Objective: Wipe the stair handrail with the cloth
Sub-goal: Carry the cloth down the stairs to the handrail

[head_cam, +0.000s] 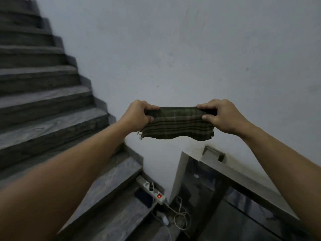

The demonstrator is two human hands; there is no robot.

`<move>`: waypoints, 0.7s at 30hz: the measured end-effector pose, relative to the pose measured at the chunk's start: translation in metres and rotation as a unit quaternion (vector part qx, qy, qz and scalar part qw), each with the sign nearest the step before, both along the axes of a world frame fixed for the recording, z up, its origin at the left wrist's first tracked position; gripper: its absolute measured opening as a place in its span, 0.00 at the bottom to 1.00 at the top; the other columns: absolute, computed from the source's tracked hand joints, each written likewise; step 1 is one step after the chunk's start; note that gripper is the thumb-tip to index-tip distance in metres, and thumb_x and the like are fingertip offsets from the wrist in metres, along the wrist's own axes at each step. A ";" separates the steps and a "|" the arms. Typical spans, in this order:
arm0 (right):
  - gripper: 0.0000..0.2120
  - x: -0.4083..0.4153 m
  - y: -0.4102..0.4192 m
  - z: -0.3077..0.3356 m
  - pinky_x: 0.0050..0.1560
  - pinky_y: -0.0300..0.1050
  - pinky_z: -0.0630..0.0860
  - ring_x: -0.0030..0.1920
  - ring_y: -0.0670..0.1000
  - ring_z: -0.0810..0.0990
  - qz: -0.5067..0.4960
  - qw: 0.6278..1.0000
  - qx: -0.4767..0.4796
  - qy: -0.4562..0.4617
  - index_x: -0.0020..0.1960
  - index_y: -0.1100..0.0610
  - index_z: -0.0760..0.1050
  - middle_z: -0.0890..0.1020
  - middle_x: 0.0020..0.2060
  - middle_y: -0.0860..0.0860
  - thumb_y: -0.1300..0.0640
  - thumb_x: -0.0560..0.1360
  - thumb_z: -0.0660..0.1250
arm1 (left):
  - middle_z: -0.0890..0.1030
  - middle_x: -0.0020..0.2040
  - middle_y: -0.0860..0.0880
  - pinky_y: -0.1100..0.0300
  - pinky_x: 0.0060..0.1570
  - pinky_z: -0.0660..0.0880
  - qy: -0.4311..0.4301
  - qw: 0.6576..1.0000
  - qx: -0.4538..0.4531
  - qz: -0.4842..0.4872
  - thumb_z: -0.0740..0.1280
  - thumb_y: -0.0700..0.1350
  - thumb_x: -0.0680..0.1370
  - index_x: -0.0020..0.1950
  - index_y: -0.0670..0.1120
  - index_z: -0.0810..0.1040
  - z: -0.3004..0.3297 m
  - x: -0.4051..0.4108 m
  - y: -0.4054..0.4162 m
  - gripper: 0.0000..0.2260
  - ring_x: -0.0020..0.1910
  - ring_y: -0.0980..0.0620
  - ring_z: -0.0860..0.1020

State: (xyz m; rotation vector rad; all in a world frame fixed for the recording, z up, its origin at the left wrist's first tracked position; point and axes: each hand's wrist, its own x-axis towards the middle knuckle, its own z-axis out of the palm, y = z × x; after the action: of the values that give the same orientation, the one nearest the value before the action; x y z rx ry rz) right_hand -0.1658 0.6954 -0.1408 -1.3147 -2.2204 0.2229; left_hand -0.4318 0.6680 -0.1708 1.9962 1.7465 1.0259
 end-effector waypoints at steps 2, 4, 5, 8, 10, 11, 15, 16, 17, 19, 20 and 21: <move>0.17 -0.035 0.018 -0.004 0.57 0.43 0.72 0.53 0.51 0.77 0.049 0.999 0.002 -0.002 0.61 0.56 0.78 0.81 0.54 0.53 0.63 0.73 0.70 | 0.78 0.50 0.49 0.62 0.57 0.71 -0.001 0.999 0.000 0.052 0.71 0.34 0.73 0.62 0.44 0.79 -0.003 -0.032 -0.009 0.18 0.51 0.51 0.75; 0.17 -0.072 0.033 -0.007 0.56 0.42 0.71 0.53 0.50 0.76 0.098 0.995 0.003 -0.003 0.61 0.56 0.78 0.81 0.53 0.53 0.63 0.73 0.70 | 0.77 0.50 0.51 0.57 0.59 0.73 0.009 0.995 0.000 0.101 0.71 0.34 0.73 0.62 0.45 0.79 -0.004 -0.063 -0.022 0.18 0.51 0.51 0.75; 0.16 -0.092 0.039 -0.008 0.56 0.41 0.70 0.52 0.49 0.76 0.121 0.993 0.007 -0.006 0.61 0.56 0.79 0.80 0.52 0.52 0.62 0.73 0.70 | 0.77 0.50 0.51 0.56 0.59 0.73 0.019 0.992 0.003 0.125 0.71 0.35 0.73 0.62 0.46 0.79 -0.004 -0.079 -0.029 0.18 0.50 0.51 0.75; 0.16 -0.152 0.053 -0.008 0.54 0.40 0.69 0.52 0.49 0.75 0.186 0.982 0.015 -0.010 0.61 0.55 0.79 0.79 0.50 0.50 0.62 0.73 0.70 | 0.77 0.48 0.51 0.55 0.59 0.73 0.037 0.981 0.005 0.190 0.71 0.35 0.73 0.62 0.47 0.79 -0.002 -0.126 -0.051 0.19 0.51 0.50 0.75; 0.16 -0.194 0.058 -0.006 0.53 0.41 0.71 0.51 0.50 0.76 0.227 0.974 0.019 -0.010 0.61 0.56 0.79 0.78 0.49 0.50 0.63 0.73 0.69 | 0.74 0.45 0.54 0.56 0.57 0.72 0.045 0.972 0.001 0.230 0.71 0.36 0.73 0.63 0.48 0.79 0.000 -0.156 -0.063 0.19 0.49 0.52 0.73; 0.16 -0.216 0.060 -0.005 0.53 0.42 0.72 0.51 0.50 0.76 0.247 0.969 0.022 -0.010 0.61 0.56 0.79 0.79 0.49 0.50 0.64 0.73 0.69 | 0.74 0.45 0.55 0.56 0.57 0.72 0.046 0.967 0.000 0.249 0.72 0.36 0.73 0.63 0.48 0.79 0.001 -0.171 -0.069 0.19 0.49 0.52 0.73; 0.17 -0.306 0.067 0.004 0.54 0.44 0.73 0.51 0.52 0.75 0.314 0.949 0.025 -0.008 0.61 0.56 0.78 0.77 0.49 0.50 0.65 0.73 0.68 | 0.76 0.51 0.51 0.57 0.59 0.73 0.033 0.951 -0.009 0.308 0.71 0.36 0.73 0.63 0.48 0.78 0.010 -0.238 -0.091 0.19 0.53 0.51 0.74; 0.17 -0.329 0.069 0.007 0.53 0.43 0.72 0.51 0.52 0.75 0.327 0.945 0.024 -0.008 0.61 0.55 0.78 0.77 0.49 0.50 0.65 0.74 0.68 | 0.77 0.54 0.49 0.56 0.61 0.73 0.025 0.947 -0.011 0.319 0.71 0.36 0.73 0.64 0.47 0.78 0.013 -0.256 -0.095 0.19 0.55 0.51 0.74; 0.17 -0.353 0.072 0.010 0.52 0.42 0.71 0.51 0.51 0.74 0.338 0.941 0.023 -0.009 0.61 0.55 0.78 0.77 0.49 0.50 0.64 0.74 0.68 | 0.78 0.57 0.48 0.55 0.63 0.72 0.017 0.944 -0.010 0.329 0.70 0.35 0.74 0.64 0.47 0.78 0.017 -0.275 -0.099 0.19 0.59 0.50 0.75; 0.17 -0.402 0.075 0.018 0.51 0.41 0.70 0.50 0.51 0.74 0.365 0.931 0.019 -0.008 0.62 0.54 0.77 0.76 0.48 0.49 0.64 0.74 0.68 | 0.78 0.61 0.48 0.53 0.66 0.71 0.005 0.936 -0.004 0.351 0.70 0.34 0.74 0.64 0.46 0.78 0.029 -0.313 -0.106 0.19 0.62 0.49 0.74; 0.17 -0.427 0.077 0.025 0.51 0.41 0.71 0.50 0.50 0.74 0.377 0.926 0.015 -0.006 0.62 0.54 0.77 0.76 0.48 0.49 0.64 0.74 0.68 | 0.77 0.61 0.48 0.53 0.66 0.71 0.001 0.932 -0.004 0.361 0.69 0.34 0.74 0.64 0.45 0.78 0.037 -0.333 -0.108 0.19 0.62 0.50 0.74; 0.17 -0.451 0.078 0.032 0.53 0.42 0.72 0.51 0.50 0.74 0.387 0.922 0.008 -0.003 0.62 0.54 0.77 0.76 0.49 0.49 0.64 0.74 0.68 | 0.77 0.60 0.48 0.53 0.66 0.71 -0.003 0.929 -0.007 0.370 0.69 0.34 0.75 0.64 0.45 0.77 0.045 -0.352 -0.111 0.19 0.61 0.50 0.74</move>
State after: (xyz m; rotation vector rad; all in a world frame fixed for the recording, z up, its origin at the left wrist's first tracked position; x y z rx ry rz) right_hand -0.6173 0.7737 -0.1090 -0.3568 -2.6304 0.4797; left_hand -0.7835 0.5569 -0.1256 1.3038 2.5654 1.1957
